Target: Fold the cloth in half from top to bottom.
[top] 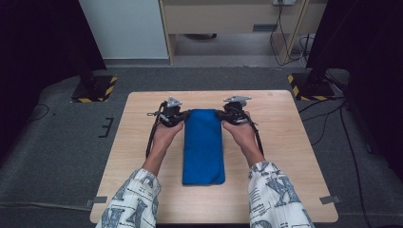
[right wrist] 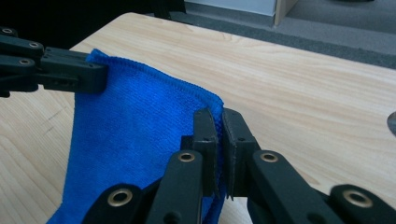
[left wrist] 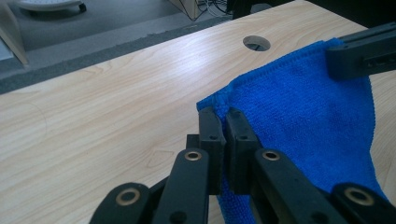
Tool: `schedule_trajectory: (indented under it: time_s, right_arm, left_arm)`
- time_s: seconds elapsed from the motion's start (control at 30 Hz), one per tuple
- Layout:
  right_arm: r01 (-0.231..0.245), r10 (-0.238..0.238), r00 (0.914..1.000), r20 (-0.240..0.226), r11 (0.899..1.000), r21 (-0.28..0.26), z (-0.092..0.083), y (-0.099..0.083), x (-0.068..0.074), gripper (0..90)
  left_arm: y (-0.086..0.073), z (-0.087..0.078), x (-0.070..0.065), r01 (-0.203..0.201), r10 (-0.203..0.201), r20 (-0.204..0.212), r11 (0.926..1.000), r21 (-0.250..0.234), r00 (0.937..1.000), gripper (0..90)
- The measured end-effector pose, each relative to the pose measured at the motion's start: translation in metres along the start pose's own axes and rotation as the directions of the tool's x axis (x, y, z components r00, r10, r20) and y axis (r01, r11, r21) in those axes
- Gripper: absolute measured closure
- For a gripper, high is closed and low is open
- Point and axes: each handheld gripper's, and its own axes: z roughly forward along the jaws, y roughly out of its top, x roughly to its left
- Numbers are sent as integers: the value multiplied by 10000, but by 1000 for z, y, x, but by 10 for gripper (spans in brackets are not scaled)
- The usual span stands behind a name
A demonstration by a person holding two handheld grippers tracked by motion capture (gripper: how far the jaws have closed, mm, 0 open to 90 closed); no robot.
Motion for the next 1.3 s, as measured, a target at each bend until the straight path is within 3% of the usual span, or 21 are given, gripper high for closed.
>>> schedule_trajectory:
  time_s: [0.37, 0.67, 0.97, 1.3]
  right_arm:
    - [316, -314, 9994, 127, 9994, -130, -4, 7, 4, 856]
    - [292, -288, 9994, 180, 9993, -225, -5, 11, 3, 856]
    - [221, -220, 9998, 31, 9990, -389, -8, 9, 7, 856]
    - [386, -388, 9992, -33, 9985, -385, -19, -7, 10, 856]
  left_arm:
    - [12, -8, 2, 90, -89, 53, 9994, -348, 9999, 865]
    - [13, -8, 3, 200, -197, 60, 9988, -451, 9998, 866]
    - [10, -13, 2, 62, -62, -2, 9993, -367, 10000, 866]
    - [4, -22, -15, -412, 413, 18, 9988, -279, 9991, 866]
